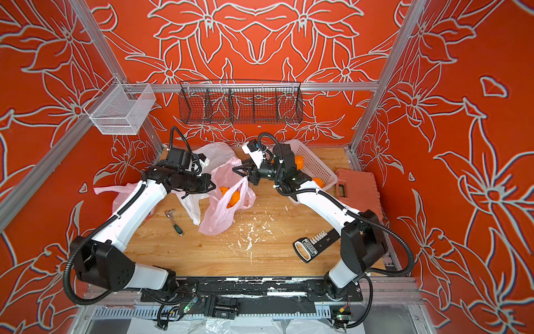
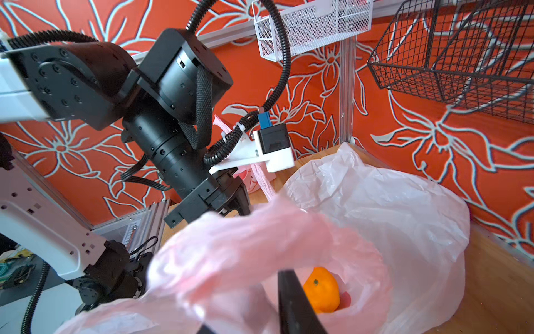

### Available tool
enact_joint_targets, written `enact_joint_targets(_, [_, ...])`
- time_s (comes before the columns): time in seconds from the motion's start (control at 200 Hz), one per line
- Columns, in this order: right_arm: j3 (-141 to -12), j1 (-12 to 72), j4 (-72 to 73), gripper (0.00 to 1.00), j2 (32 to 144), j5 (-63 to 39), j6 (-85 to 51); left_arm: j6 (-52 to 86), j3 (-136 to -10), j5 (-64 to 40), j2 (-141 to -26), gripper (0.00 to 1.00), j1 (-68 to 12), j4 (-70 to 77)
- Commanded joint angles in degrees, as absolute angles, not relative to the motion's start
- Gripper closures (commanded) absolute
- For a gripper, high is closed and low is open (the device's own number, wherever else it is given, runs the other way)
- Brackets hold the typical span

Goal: Place the oranges into plastic bags & tie knots
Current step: Adjust the plastic bag at the center of the board.

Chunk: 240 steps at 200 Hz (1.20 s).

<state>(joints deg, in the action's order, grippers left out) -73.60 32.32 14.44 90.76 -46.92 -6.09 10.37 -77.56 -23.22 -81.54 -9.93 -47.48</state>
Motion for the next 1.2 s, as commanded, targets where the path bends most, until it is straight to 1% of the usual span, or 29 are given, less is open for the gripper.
enact_joint_targets(0.0, [-76.21, 32.08, 14.06, 0.94, 91.86, -47.18, -6.32, 10.62, -80.13, -23.18, -80.61, 0.81, -9.84, -49.02])
enact_joint_targets(0.05, [-77.09, 32.11, 12.41, 1.0, 92.22, -46.49, -6.0, 11.1, -80.39, -22.04, -79.11, 0.68, -9.8, -49.12])
enact_joint_targets(0.085, [-77.8, 32.16, 11.13, 1.0, 92.42, -45.81, -5.95, 11.34, -80.44, -20.74, -77.83, 0.57, -9.84, -49.35])
enact_joint_targets(0.115, [-78.54, 32.14, 9.62, 1.0, 92.59, -45.54, -5.82, 11.73, -80.27, -18.66, -76.62, 0.46, -9.84, -49.66])
enact_joint_targets(0.175, [-79.44, 32.17, 8.12, 1.0, 92.51, -43.93, -6.53, 12.54, -80.03, -14.4, -74.32, 0.3, -10.3, -51.22])
enact_joint_targets(0.2, [-79.73, 32.15, 7.53, 1.0, 92.45, -43.16, -6.95, 12.67, -79.79, -12.94, -73.25, 0.25, -10.77, -52.05])
enact_joint_targets(0.24, [-80.25, 32.12, 6.2, 1.0, 92.38, -41.42, -7.62, 12.89, -78.98, -10.52, -71.28, 0.21, -12.08, -52.74])
enact_joint_targets(0.325, [-82.67, 32.09, 1.78, 1.0, 92.64, -39.15, -7.96, 13.02, -76.5, -6.07, -66.67, 0.18, -17.19, -52.2])
enact_joint_targets(0.405, [-83.69, 32.08, 0.61, 1.0, 92.76, -37.81, -9.2, 12.94, -75.04, -1.78, -62.93, 0.18, -25.98, -50.19])
enact_joint_targets(0.515, [-87.17, 32.02, -3.66, 1.0, 94.06, -35.8, -10.35, 12.62, -73.89, -0.54, -59.88, 0.18, -36.57, -46.15])
enact_joint_targets(0.57, [-89.71, 31.98, -6.57, 1.0, 95.24, -35.21, -11.22, 11.86, -73.44, 0.16, -59.55, 0.17, -41.21, -44.83])
enact_joint_targets(0.661, [-93.32, 31.54, -10.48, 1.0, 97.25, -34.16, -13.21, 10.87, -73.01, 1.74, -60.48, 0.08, -47.19, -43.92])
enact_joint_targets(0.721, [-94.66, 31.3, -11.9, 1.0, 97.93, -33.17, -14.3, 10.0, -72.08, 1.93, -61.42, 0.0, -50.27, -42.6])
enact_joint_targets(0.751, [-95.35, 31.16, -12.55, 1.0, 98.28, -32.57, -14.69, 8.81, -71.48, 2.0, -61.96, 0.03, -51.88, -41.53])
enact_joint_targets(0.841, [-96.32, 30.73, -13.46, 1.0, 98.87, -32.78, -15.44, 5.8, -70.24, 7.27, -63.97, 0.03, -57.78, -37.62])
enact_joint_targets(0.931, [-96.36, 30.72, -13.38, 1.0, 98.88, -32.95, -15.78, 2.46, -70.78, 11.54, -67.64, 0.03, -60.44, -35.0])
enact_joint_targets(1.031, [-96.33, 30.76, -13.53, 1.0, 98.92, -33.22, -15.75, -0.84, -72.95, 12.69, -72.8, 0.03, -61.26, -33.93])
enact_joint_targets(1.196, [-98.54, 30.55, -16.03, 1.0, 99.92, -33.22, -15.86, -6.42, -75.74, 16.15, -80.28, 0.03, -65.04, -32.84])
